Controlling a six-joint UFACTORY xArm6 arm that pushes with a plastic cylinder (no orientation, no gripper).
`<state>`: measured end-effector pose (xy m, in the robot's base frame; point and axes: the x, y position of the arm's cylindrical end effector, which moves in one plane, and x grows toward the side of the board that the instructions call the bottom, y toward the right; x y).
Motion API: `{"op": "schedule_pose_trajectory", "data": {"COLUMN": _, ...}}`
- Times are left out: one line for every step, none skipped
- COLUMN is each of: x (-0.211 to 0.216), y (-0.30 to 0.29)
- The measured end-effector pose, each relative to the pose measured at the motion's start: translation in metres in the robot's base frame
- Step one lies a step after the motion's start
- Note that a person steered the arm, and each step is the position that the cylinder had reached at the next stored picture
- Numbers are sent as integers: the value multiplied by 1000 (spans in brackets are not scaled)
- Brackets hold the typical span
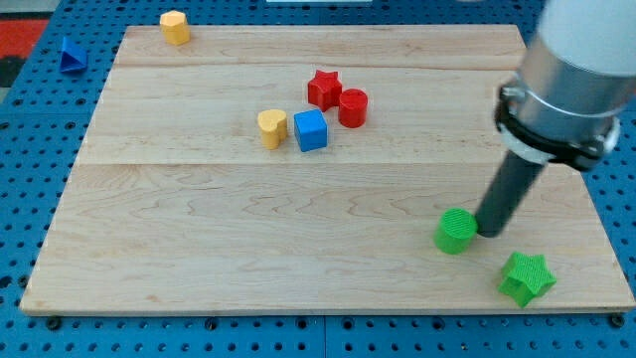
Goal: Move the green circle to center right
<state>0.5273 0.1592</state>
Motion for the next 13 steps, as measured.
{"op": "schedule_pose_trajectory", "data": {"x": 18, "y": -5}}
{"op": "schedule_pose_trajectory", "data": {"x": 28, "y": -17}}
{"op": "schedule_pose_trajectory", "data": {"x": 6, "y": -69}}
{"op": "schedule_pose_trajectory", "data": {"x": -44, "y": -102}}
{"op": "schedule_pose_trajectory", "data": {"x": -29, "y": -112}}
{"op": "schedule_pose_trajectory", "data": {"x": -12, "y": -143}}
{"op": "schedule_pose_trajectory", "data": {"x": -41, "y": -172}}
{"op": "schedule_pose_trajectory", "data": {"x": -76, "y": -153}}
{"op": "schedule_pose_trajectory", "data": {"x": -76, "y": -110}}
{"op": "schedule_pose_trajectory", "data": {"x": -54, "y": -105}}
{"op": "schedule_pose_trajectory", "data": {"x": -21, "y": -105}}
{"op": "schedule_pose_trajectory", "data": {"x": -12, "y": -102}}
{"op": "schedule_pose_trajectory", "data": {"x": -92, "y": -84}}
